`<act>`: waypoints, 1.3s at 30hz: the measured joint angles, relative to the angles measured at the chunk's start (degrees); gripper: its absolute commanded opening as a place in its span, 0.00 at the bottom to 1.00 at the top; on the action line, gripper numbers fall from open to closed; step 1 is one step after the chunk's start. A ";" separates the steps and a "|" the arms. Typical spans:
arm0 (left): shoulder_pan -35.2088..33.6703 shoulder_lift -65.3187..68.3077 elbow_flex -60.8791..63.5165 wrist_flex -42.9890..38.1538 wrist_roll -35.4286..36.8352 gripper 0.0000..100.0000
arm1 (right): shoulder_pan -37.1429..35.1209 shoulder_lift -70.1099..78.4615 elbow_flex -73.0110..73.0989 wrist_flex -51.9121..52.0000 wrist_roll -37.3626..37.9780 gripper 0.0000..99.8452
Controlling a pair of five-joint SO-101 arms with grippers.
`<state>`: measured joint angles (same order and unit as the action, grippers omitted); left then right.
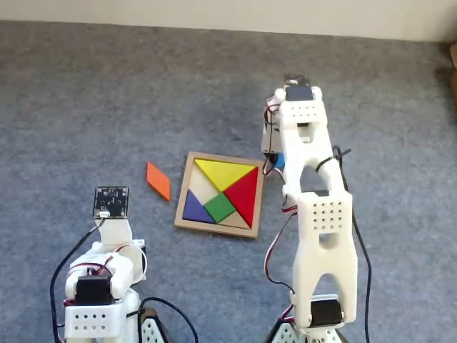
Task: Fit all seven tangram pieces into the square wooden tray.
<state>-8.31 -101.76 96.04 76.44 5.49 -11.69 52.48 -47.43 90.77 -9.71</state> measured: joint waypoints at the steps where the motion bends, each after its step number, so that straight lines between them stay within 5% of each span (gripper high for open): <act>1: 0.00 0.00 0.00 0.00 0.00 0.01 | 0.00 0.00 0.00 0.00 0.00 0.13; 31: 0.00 0.00 0.00 0.00 0.00 0.01 | -0.35 -4.31 0.00 6.59 0.00 0.09; 39: 0.00 0.00 0.00 0.00 0.00 0.01 | -7.56 -7.47 0.00 8.88 0.00 0.09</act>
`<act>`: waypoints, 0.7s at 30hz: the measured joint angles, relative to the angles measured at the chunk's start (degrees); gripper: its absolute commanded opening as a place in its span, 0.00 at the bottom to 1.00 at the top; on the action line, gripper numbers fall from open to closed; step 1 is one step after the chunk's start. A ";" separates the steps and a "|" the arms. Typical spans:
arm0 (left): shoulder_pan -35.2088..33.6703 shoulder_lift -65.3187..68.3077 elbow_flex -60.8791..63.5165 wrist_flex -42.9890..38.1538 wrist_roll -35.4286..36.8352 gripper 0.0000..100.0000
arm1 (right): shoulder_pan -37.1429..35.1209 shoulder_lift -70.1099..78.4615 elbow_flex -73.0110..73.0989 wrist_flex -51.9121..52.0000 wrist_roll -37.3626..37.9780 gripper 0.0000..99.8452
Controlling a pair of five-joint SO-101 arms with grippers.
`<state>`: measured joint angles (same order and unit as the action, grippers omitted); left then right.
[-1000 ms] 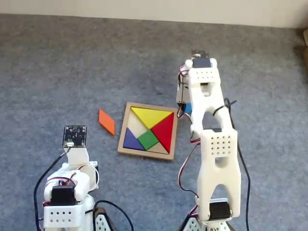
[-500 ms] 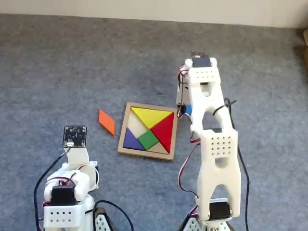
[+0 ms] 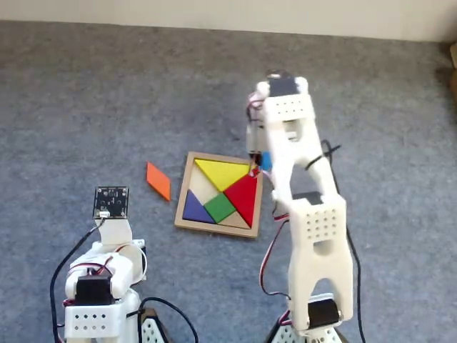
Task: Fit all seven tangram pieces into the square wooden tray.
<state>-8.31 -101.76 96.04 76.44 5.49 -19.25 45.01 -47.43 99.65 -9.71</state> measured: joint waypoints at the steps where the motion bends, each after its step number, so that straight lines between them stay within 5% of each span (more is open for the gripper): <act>1: 0.00 0.00 0.00 0.00 0.00 0.01 | -0.97 0.00 0.00 0.00 0.00 0.09; 8: 0.00 0.00 0.00 0.00 0.00 0.01 | -7.82 0.00 0.00 0.00 -0.44 0.09; 21: 0.00 0.00 0.00 0.00 0.00 0.01 | -17.58 0.00 0.09 0.18 -15.82 0.09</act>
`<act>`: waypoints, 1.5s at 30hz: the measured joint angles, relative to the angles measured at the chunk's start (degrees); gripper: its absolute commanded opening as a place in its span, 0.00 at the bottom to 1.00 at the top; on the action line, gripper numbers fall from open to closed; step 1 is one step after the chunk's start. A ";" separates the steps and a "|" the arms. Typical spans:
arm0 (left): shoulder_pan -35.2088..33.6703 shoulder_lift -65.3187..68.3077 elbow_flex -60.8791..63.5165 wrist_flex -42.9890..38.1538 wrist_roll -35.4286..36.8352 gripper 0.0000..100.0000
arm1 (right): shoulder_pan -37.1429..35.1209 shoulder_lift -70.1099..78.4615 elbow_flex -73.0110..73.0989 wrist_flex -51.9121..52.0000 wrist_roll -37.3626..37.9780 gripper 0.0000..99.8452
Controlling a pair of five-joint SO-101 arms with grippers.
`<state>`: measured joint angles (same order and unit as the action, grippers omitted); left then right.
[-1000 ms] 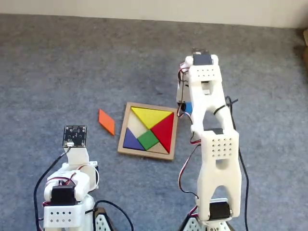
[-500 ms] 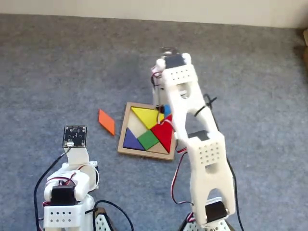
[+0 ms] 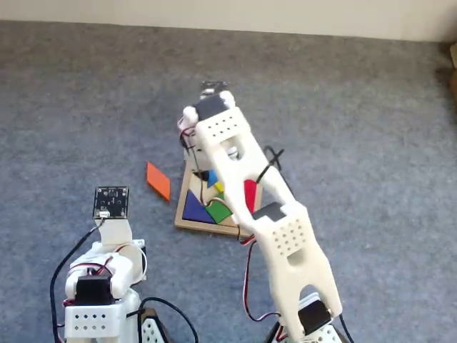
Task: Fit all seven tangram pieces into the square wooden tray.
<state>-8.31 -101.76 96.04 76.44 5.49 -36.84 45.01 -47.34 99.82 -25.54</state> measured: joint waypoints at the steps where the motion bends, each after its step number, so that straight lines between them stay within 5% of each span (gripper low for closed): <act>1: 0.00 0.00 0.00 0.00 0.00 0.01 | -0.44 0.00 0.53 0.00 -0.79 0.09; 16: 0.00 0.00 0.00 0.00 0.00 0.01 | -1.93 0.00 3.43 -1.93 -2.20 0.09; 23: 0.00 0.00 0.00 0.00 0.00 0.01 | -1.93 0.00 3.43 -2.11 -2.20 0.23; 33: 0.00 0.00 0.00 0.00 0.00 0.01 | -2.55 0.00 3.43 -0.70 -2.20 0.23; 40: 0.00 0.00 0.00 0.00 0.00 0.01 | -1.93 -2.55 3.43 -0.09 -1.85 0.01; 45: 0.00 0.00 0.00 0.00 0.00 0.01 | -1.49 -7.21 3.43 -0.09 6.15 0.00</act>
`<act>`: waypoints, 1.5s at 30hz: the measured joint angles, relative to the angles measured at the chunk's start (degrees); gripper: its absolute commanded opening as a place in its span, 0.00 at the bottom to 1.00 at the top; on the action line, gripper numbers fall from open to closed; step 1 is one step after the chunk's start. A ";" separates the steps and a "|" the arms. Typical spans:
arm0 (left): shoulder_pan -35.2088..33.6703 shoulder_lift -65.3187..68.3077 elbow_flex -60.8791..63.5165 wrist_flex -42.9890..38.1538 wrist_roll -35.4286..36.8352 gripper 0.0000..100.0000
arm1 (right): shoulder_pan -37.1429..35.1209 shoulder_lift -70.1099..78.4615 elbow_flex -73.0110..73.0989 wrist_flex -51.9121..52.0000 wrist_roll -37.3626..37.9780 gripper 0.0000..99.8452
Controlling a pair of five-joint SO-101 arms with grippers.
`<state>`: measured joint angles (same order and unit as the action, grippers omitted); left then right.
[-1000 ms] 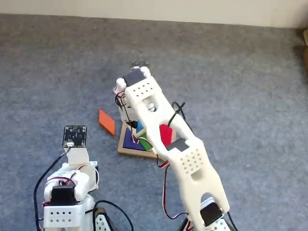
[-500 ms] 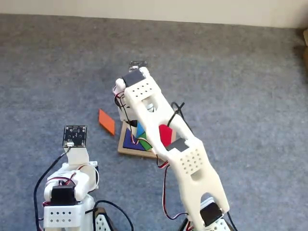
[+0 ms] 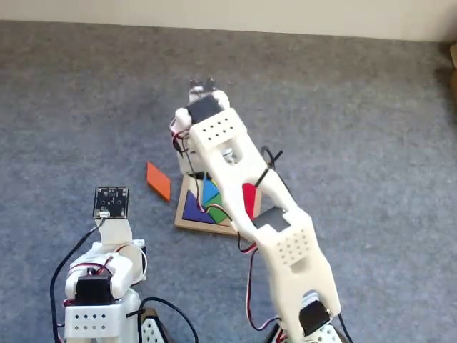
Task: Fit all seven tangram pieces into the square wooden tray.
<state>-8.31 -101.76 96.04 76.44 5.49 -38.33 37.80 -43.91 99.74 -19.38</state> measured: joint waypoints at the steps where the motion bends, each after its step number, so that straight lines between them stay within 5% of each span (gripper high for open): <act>1: 0.00 0.00 0.00 0.00 0.00 0.01 | 0.09 -0.88 0.00 0.00 0.70 0.00; 30: 0.00 0.00 0.00 0.00 0.00 0.01 | 16.79 -46.95 17.85 0.09 1.67 0.00; 45: 0.00 0.00 0.00 0.00 0.00 0.01 | 18.73 -65.67 47.38 0.09 1.67 0.00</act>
<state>-8.31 -101.76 96.04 76.44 5.49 -19.60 -27.87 3.47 99.82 -17.71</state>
